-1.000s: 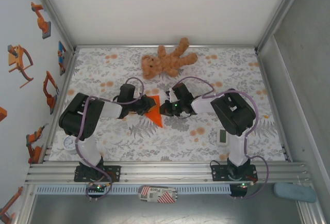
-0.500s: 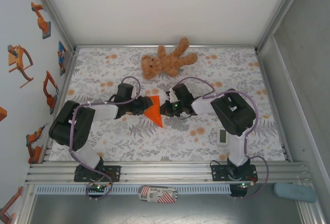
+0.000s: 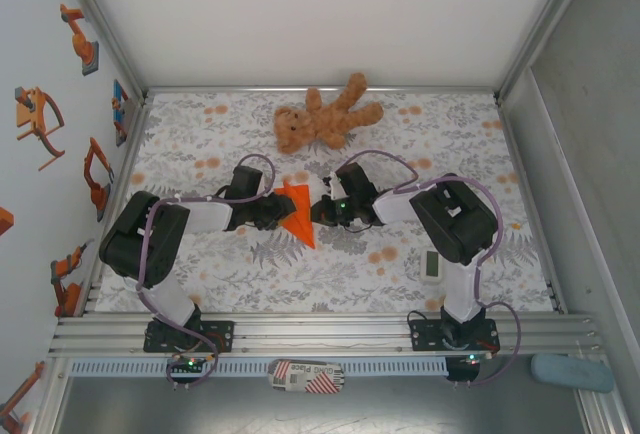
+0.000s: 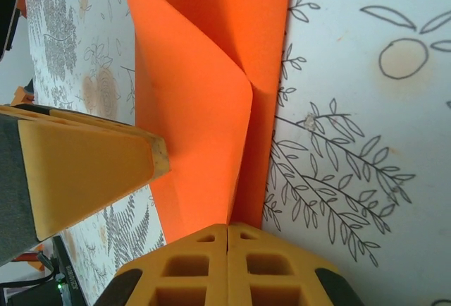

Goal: Fold a paper plane with a square sheet of paper (pick it up from the middle)
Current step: Fourth fold the wing at the center of the table.

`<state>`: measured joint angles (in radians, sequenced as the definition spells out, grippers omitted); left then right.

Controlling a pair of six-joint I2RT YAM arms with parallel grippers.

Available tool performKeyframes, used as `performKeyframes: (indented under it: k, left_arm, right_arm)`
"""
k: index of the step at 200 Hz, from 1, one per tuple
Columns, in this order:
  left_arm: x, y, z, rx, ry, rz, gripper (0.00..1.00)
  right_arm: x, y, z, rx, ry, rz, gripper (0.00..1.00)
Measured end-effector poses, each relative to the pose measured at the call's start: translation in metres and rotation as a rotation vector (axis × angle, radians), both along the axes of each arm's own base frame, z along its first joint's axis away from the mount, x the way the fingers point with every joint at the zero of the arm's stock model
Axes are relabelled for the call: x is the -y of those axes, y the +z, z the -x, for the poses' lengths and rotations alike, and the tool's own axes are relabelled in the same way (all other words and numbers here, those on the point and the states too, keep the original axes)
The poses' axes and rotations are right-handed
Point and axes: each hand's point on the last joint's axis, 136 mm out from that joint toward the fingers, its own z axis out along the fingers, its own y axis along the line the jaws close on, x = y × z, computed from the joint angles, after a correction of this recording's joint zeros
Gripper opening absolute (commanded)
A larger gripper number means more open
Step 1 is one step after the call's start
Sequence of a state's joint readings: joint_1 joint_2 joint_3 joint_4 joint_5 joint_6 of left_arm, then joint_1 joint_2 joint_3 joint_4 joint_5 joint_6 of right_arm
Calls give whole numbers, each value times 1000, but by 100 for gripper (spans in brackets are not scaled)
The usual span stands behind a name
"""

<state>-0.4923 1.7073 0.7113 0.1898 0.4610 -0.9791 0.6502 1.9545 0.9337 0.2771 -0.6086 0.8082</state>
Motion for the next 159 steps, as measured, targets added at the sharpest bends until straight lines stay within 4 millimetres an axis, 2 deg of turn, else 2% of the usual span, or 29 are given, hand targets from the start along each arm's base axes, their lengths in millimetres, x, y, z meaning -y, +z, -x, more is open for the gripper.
performKeyframes:
  k: [109,130,159]
  left_arm:
    - [2,1,-1,-14,-1,-6,30]
    - [5,7,-5,-6,-2,-2,30]
    - [9,26,-13,42,-5,23,28]
  right_arm:
    - [1,-1,1,-2,-5,-3,1]
    - [1,-1,1,-3,-5,-2,1]
    - [2,-1,1,-4,-7,1,1]
